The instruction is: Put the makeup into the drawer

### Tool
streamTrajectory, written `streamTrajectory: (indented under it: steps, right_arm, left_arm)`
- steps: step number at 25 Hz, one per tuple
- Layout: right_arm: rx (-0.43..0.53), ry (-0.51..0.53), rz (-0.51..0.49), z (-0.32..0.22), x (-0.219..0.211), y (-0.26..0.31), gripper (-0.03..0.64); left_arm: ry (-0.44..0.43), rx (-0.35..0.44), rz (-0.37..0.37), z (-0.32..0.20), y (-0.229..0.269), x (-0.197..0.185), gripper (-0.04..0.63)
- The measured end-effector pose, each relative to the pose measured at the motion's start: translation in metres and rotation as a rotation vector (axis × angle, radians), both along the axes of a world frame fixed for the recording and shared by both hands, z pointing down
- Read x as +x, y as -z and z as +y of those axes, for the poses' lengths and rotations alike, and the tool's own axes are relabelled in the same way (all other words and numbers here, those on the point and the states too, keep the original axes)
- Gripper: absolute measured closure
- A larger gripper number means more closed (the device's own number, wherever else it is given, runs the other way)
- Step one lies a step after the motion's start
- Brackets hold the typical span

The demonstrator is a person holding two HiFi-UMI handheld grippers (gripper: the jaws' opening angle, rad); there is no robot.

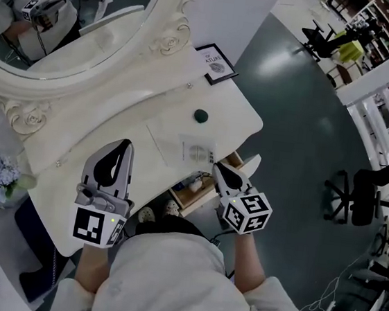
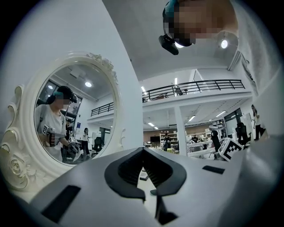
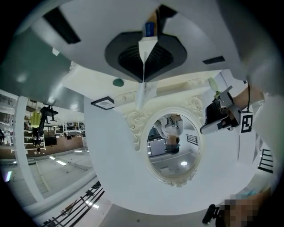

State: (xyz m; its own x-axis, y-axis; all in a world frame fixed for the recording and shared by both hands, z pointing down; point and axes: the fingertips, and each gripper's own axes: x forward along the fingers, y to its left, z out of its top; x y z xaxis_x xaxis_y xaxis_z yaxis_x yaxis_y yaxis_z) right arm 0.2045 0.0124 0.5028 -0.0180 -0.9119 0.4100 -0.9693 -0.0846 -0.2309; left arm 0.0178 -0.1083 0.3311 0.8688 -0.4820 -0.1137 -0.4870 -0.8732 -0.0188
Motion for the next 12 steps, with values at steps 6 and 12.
streamTrajectory:
  steps: [6,12]
  right_arm:
    - [-0.072,-0.007,0.030,0.020,0.010,-0.017,0.592]
    - [-0.175,0.022,0.054,0.038,0.010,-0.044,0.592]
  left_arm:
    - [-0.032,-0.001,-0.003,0.002,-0.001,0.008,0.583]
    - [-0.058,-0.008,-0.008,0.002,-0.005,0.014,0.583]
